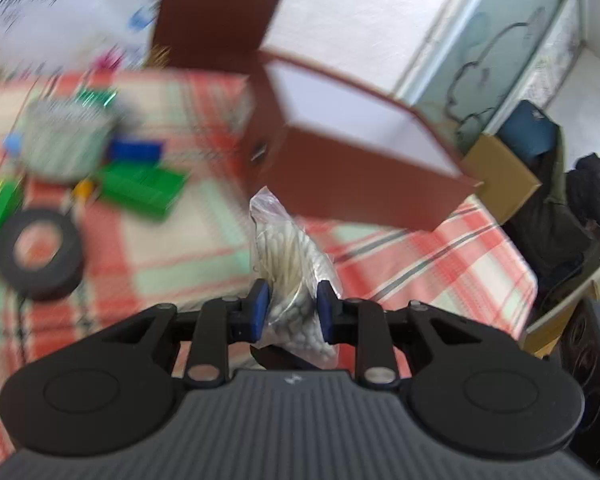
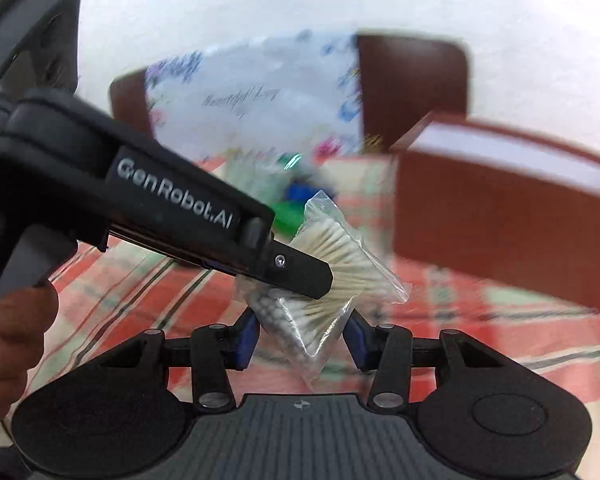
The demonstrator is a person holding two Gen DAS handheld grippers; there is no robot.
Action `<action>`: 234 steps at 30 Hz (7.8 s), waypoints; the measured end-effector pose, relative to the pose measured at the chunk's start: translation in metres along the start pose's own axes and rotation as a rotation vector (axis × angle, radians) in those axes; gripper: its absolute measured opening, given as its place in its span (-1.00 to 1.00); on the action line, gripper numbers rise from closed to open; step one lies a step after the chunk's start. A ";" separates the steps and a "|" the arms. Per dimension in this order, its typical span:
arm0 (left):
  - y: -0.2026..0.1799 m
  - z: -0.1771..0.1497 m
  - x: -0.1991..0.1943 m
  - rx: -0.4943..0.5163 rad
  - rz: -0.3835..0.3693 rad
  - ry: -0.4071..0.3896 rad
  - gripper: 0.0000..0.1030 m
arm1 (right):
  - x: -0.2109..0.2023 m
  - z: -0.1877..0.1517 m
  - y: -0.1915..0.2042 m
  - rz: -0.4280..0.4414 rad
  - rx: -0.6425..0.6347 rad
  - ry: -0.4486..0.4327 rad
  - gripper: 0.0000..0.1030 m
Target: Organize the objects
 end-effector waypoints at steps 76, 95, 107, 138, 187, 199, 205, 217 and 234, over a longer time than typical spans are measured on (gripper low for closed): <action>0.182 -0.077 -0.074 -0.120 0.748 -0.088 0.87 | 0.099 -0.016 0.099 0.054 -0.328 0.113 -0.40; 0.194 -0.085 -0.094 -0.252 0.740 -0.190 0.82 | 0.163 0.016 0.102 0.228 -0.115 0.186 0.65; 0.192 -0.083 -0.089 -0.217 0.754 -0.159 0.84 | 0.133 0.000 0.090 0.150 -0.209 0.180 0.46; -0.013 -0.020 0.029 0.112 0.223 0.160 -0.36 | 0.008 -0.026 -0.009 -0.042 -0.100 0.022 0.39; 0.076 -0.018 -0.028 0.109 0.471 -0.039 0.07 | 0.054 -0.027 0.020 -0.071 0.104 0.158 0.58; 0.230 -0.071 -0.102 -0.340 0.737 -0.275 0.10 | 0.133 0.008 0.123 0.085 -0.154 0.154 0.38; 0.239 -0.071 -0.107 -0.418 0.685 -0.349 0.14 | 0.187 0.020 0.175 0.133 -0.337 0.119 0.62; 0.244 -0.077 -0.107 -0.417 0.662 -0.367 0.25 | 0.189 0.015 0.167 0.193 -0.334 0.168 0.52; 0.074 -0.010 -0.007 -0.028 0.180 -0.127 0.45 | -0.011 -0.035 -0.031 -0.263 -0.053 0.057 0.71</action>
Point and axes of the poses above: each gripper's, at about its wrist camera, not at the fingertips, and x roughly the way its jaws point, y to its left, z to its top, the point moved 5 cm from there along x, roughly the way its jaws point, and after that the axes turned 8 degrees about x, right-handed, at the moved point
